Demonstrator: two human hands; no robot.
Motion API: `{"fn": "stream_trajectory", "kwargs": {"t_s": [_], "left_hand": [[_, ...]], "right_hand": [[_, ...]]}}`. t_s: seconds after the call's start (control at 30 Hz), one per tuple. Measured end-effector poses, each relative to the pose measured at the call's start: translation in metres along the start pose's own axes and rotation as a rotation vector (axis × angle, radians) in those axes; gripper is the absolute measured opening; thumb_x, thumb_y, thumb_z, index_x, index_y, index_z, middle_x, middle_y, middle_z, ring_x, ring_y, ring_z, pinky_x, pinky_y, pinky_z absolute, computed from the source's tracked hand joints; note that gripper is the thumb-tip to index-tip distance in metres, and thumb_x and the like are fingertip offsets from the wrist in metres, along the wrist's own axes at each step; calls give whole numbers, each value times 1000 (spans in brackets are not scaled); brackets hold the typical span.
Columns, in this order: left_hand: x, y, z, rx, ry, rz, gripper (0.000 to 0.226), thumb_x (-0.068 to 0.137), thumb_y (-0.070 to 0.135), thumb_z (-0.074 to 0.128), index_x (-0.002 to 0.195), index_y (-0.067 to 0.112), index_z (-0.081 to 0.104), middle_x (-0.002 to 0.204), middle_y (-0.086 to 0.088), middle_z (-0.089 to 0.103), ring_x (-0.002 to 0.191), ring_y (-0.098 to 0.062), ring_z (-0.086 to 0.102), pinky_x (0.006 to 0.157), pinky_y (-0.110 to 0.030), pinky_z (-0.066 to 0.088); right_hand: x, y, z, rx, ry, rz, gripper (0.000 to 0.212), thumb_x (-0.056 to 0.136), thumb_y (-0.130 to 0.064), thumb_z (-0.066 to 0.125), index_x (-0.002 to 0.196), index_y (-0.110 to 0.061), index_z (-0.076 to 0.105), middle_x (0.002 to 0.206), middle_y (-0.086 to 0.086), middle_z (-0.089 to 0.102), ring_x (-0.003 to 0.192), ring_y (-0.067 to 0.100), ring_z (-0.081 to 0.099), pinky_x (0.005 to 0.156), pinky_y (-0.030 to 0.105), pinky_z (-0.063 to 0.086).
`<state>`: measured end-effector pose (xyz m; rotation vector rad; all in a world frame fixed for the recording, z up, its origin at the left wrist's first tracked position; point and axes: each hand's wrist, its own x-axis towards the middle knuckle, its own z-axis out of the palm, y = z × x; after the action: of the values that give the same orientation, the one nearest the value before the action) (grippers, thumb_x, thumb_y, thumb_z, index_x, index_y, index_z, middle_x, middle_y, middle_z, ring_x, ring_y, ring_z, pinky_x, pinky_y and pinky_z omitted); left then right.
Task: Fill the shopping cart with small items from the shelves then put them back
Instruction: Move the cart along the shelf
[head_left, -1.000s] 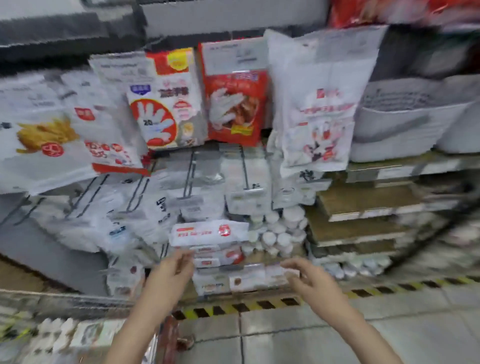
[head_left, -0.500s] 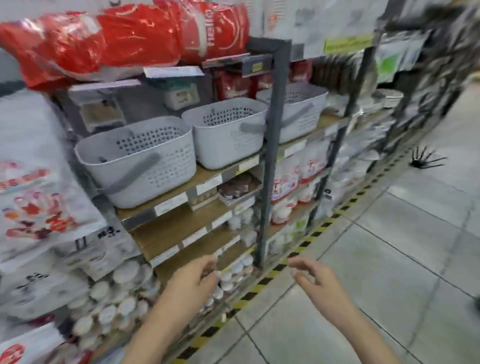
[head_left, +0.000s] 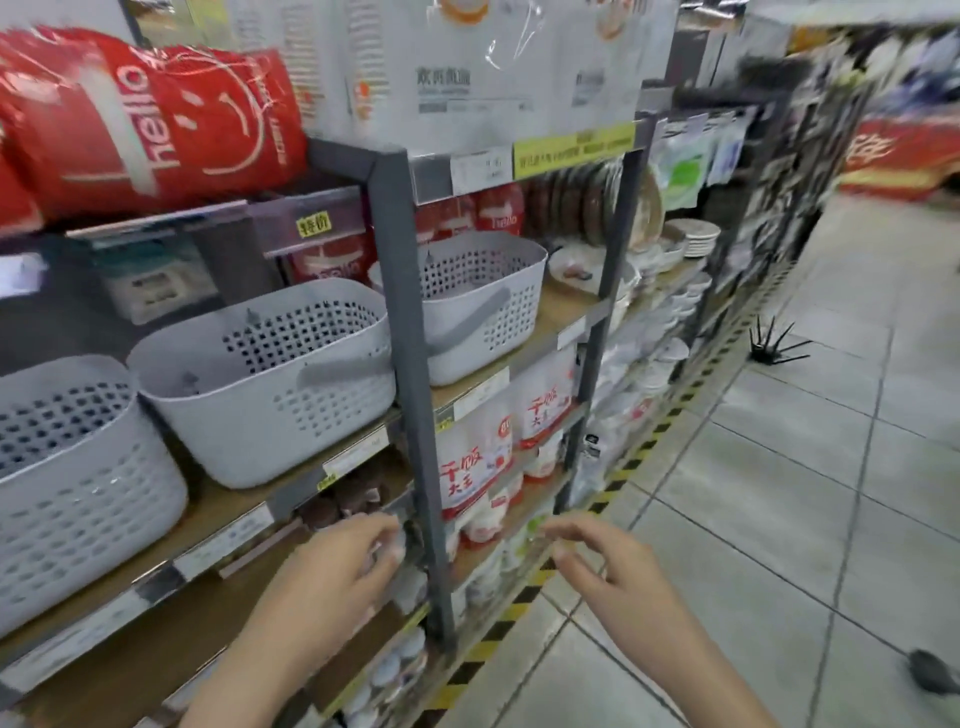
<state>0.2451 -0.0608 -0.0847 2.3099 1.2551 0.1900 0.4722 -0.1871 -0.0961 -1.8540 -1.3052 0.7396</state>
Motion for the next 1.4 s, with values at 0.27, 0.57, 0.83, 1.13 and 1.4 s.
{"fn": "stream_trajectory", "kwargs": {"t_s": [0.27,0.57,0.83,1.13,1.4], "left_hand": [[130,64,4,-7,35,115,31,96,37,46,127,36,53,122,21,56,109,1,53,93,-25,46],[207,96,-18,-130,198,146,27,97,33,47,122,38,56,115,29,56,108,10,50,93,-19,44],[251,114,-53,-231,402,70,21,93,41,49,110,44,60,106,36,58,103,17,51,85,-7,42],[323,104,-71,-278,468,-110,17,94,24,55,104,35,63,100,24,64,95,13,55,78,-2,38],[362,73,-67,6,346,-371,26,89,21,63,115,24,63,104,15,60,101,-3,58,88,-19,44]], "right_hand": [[108,29,-80,-13,94,-58,17,95,-26,55,95,-42,61,96,-28,65,96,-14,55,74,5,43],[231,24,-118,34,50,-208,15,93,-27,56,95,-39,64,92,-30,65,90,-6,60,71,10,48],[343,-15,-139,82,-71,-508,18,93,-21,55,98,-35,65,99,-26,65,95,-5,59,78,9,45],[438,-24,-149,-45,-294,-699,24,92,-15,59,96,-38,62,95,-27,64,98,-11,55,78,3,41],[501,-47,-117,-617,-782,-688,17,89,-22,58,105,-28,59,101,-9,61,95,11,59,81,25,47]]}}
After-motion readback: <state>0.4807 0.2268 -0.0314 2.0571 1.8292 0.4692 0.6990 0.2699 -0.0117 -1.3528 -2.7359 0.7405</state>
